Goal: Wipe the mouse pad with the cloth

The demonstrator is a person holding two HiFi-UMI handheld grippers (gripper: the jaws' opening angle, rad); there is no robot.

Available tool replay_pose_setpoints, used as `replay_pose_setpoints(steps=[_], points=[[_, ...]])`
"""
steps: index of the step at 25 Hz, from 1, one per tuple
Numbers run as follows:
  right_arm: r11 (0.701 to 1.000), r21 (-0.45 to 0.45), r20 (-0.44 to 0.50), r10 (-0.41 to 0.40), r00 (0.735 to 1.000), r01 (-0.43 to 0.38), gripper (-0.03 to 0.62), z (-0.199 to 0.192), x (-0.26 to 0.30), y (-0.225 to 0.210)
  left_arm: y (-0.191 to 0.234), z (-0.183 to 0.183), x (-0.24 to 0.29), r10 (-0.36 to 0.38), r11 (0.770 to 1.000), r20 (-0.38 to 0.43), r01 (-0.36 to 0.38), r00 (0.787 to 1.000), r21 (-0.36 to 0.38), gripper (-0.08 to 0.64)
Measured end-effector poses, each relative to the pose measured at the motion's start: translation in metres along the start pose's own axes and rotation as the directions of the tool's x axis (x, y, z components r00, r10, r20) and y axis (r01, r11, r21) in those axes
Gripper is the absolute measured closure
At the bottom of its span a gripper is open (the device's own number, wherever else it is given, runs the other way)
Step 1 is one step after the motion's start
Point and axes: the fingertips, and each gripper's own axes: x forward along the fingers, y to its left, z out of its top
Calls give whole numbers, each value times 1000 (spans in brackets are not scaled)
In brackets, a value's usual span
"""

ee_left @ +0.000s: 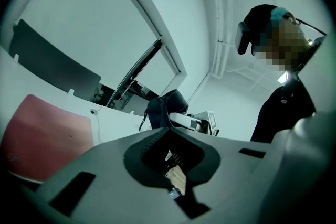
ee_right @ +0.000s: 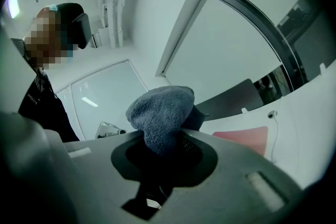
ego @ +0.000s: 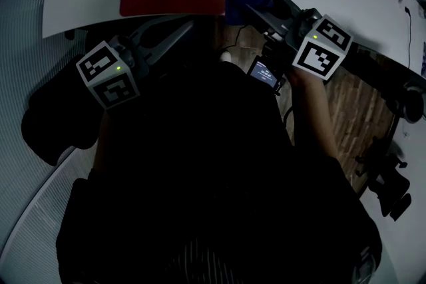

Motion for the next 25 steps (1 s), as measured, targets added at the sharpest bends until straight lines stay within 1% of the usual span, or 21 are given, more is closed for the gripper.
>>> replay_pose_setpoints(steps=[3,8,11,14,17,22,25], points=[[999,25,17,-21,1000,20,526,-1,-17,-16,3,-2,20,1,1000,-35,-1,999,-4,551],[995,49,36,-86,996,84,526,-6,-31,-33,9,-7,36,-49,999,-78,48,996,-9,551],[991,33,25,-134,991,133,526,-6,-28,-48,26,-7,47,-92,996,-97,91,991,-20,551],[982,5,41,-191,981,191,526,9,-26,-61,45,6,60,-125,992,-106,124,987,-13,551],[972,4,80,-235,969,236,526,27,-24,-66,55,28,71,-167,986,-110,168,980,7,551],[960,-20,70,-277,958,279,526,42,11,-72,77,64,74,-239,969,-122,245,963,38,551],[956,-26,81,-288,954,291,526,53,32,-75,94,75,68,-261,963,-131,267,957,34,551]])
